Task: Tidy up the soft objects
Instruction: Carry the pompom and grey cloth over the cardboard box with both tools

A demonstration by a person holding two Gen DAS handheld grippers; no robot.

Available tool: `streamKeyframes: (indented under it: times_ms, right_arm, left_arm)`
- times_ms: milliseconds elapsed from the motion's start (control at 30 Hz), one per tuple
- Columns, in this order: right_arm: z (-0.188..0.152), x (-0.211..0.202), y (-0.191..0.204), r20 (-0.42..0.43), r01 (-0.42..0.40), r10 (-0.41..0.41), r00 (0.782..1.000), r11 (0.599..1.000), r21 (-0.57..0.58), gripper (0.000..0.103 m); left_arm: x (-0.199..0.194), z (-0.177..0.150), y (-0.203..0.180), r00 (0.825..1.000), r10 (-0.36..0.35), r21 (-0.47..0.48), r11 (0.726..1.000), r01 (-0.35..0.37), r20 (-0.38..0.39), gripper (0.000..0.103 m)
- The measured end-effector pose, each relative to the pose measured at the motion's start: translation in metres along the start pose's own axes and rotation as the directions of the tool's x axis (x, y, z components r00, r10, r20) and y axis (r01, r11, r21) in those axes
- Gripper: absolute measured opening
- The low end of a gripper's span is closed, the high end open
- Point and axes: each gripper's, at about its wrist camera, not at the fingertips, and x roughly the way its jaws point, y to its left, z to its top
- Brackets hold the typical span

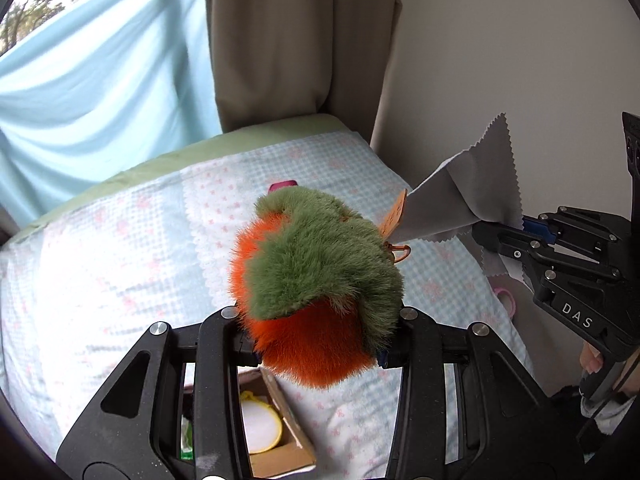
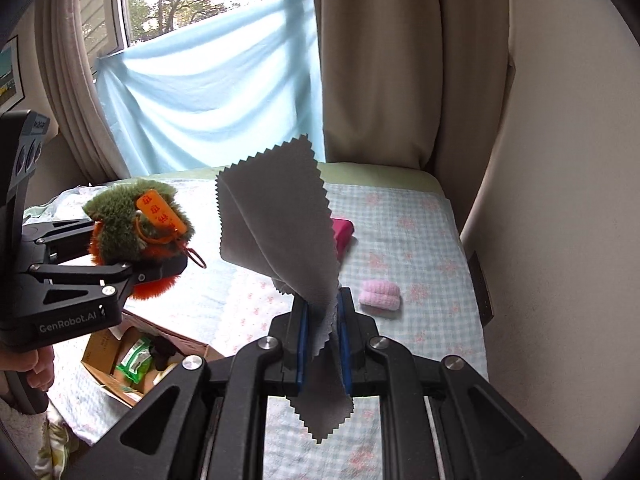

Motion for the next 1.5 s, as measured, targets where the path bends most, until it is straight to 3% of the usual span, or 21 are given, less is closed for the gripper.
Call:
streamKeyframes:
  times_ms: [300,700,933,1100,1300,1500]
  right_arm:
    - [0.006,-0.013,0.099,-0.002,-0.067,0.067,0.998,0.996,-0.059,0.012]
    - [-0.017,0.04,0.219,-0.166,-0.162,0.169,0.971,0.985,0.057,0.012]
    - [-0.039,0.082,0.27,-0.254,-0.128,0.156,0.955,0.984,0.122,0.012]
    - [-0.054,0.11,0.288,-0.329,-0.091,0.143,0.934,0.981,0.169,0.012]
    - [-0.08,0.155,0.292,-0.454,-0.055,0.171,0.874,0.965,0.256,0.012]
    - [-0.099,0.183,0.282,-0.527,-0.006,0.207,0.824,0.934,0.357,0.012]
  left_arm:
    - [-0.079,-0.052,0.063,0.997,0.071,-0.107,0.992,-0.068,0.026,0.035]
    - [-0.116,-0.142,0.178,0.991,0.11,-0.159,0.98,-0.121,-0.072,0.035]
    - [-0.09,-0.19,0.237,0.983,0.072,-0.164,0.981,-0.1,-0.169,0.035]
    - [-0.055,-0.215,0.275,0.965,0.025,-0.181,0.981,-0.075,-0.262,0.035]
    - [-0.025,-0.243,0.298,0.935,-0.022,-0.182,0.982,-0.046,-0.355,0.034]
    - [0.016,-0.265,0.287,0.885,-0.064,-0.154,0.988,-0.009,-0.461,0.034]
